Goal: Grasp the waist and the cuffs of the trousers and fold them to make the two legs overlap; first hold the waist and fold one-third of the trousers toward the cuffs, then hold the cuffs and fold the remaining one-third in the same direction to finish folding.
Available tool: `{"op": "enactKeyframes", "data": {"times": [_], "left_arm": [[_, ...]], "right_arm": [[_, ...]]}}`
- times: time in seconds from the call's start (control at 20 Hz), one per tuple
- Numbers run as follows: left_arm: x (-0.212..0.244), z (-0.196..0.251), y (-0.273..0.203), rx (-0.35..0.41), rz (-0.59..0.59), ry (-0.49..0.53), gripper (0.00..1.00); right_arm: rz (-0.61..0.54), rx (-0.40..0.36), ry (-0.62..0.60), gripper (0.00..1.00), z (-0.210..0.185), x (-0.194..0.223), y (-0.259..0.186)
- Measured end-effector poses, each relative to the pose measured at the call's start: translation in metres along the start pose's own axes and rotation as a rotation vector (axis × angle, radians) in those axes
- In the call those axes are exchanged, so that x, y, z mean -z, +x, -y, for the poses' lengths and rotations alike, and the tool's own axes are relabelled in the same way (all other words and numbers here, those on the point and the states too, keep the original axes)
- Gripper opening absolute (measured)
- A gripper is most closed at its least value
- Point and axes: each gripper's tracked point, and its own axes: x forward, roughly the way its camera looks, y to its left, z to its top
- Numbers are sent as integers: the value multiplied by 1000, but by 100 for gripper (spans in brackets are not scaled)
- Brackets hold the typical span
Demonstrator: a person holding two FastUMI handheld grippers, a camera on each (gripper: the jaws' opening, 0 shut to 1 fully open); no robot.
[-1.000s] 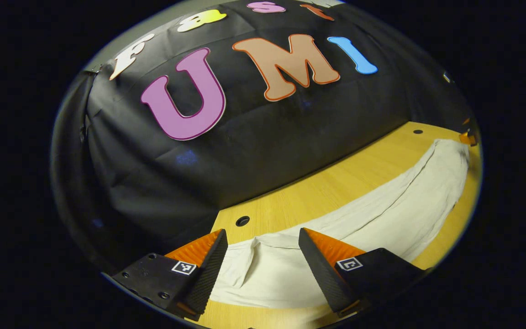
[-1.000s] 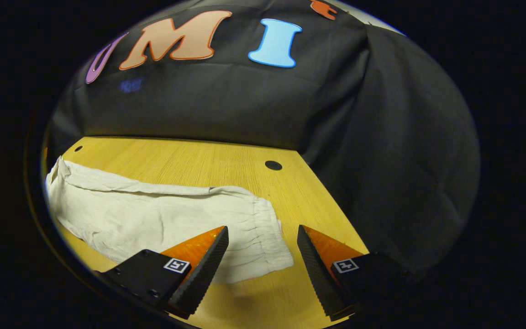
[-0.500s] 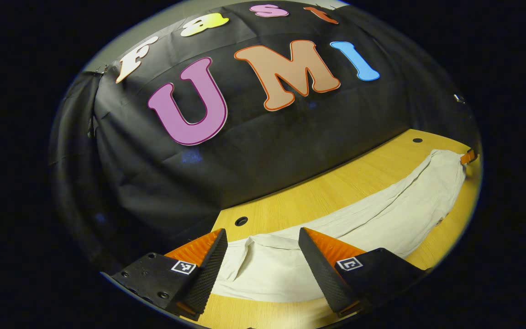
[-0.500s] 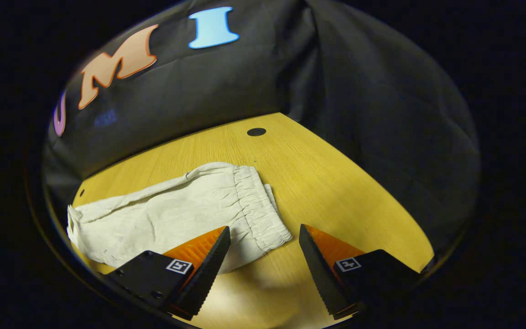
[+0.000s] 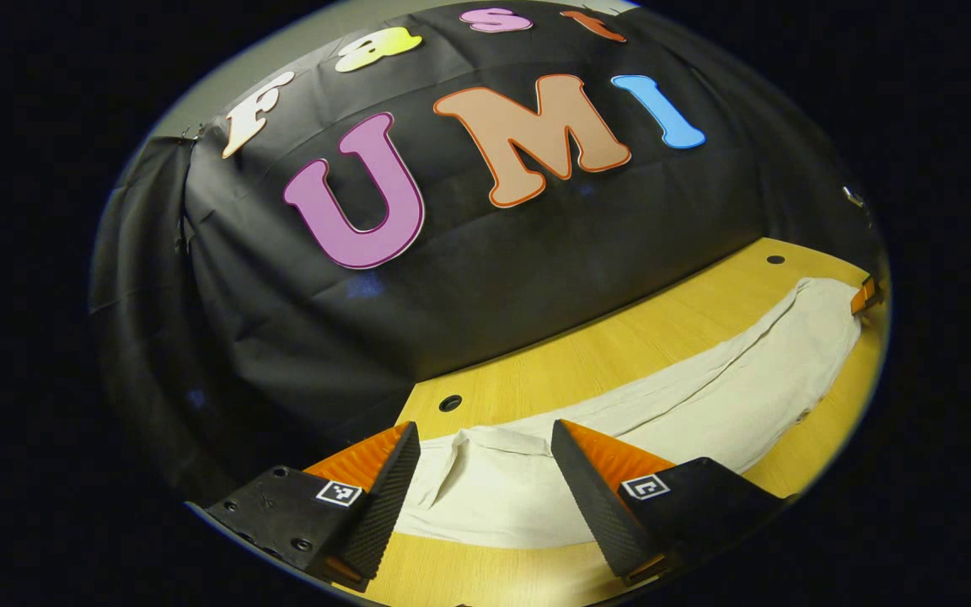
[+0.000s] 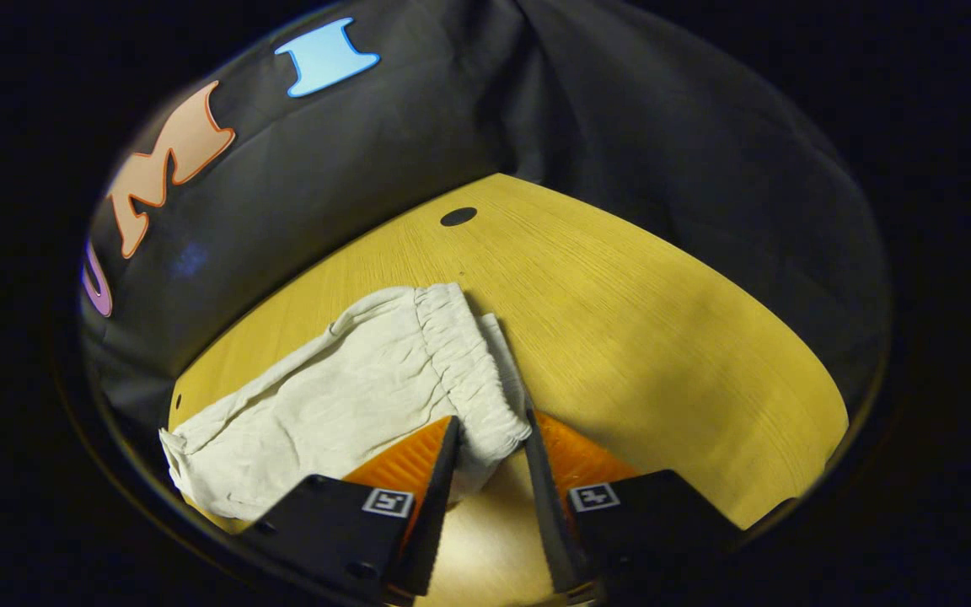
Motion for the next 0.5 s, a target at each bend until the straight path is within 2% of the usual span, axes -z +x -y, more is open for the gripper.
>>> {"op": "enactKeyframes", "data": {"times": [0.05,0.1,0.15,0.2,0.3,0.5], "left_arm": [[0,2,-2,-4,-2,2,95],[-1,6,-4,-8,-1,2,95],[-3,8,-7,-11,3,0,95],[-5,9,-9,-13,5,-2,95],[-8,11,-10,-17,11,-11,95],[-4,15,-9,-1,7,-43,95]], "right_arm": [[2,-10,7,25,-1,-4,2],[12,-11,13,24,1,-7,2],[14,-9,6,11,5,-10,-1],[19,-2,-2,17,8,-15,-6],[34,15,-9,16,24,-32,-12],[77,48,31,16,18,-54,-37]]}}
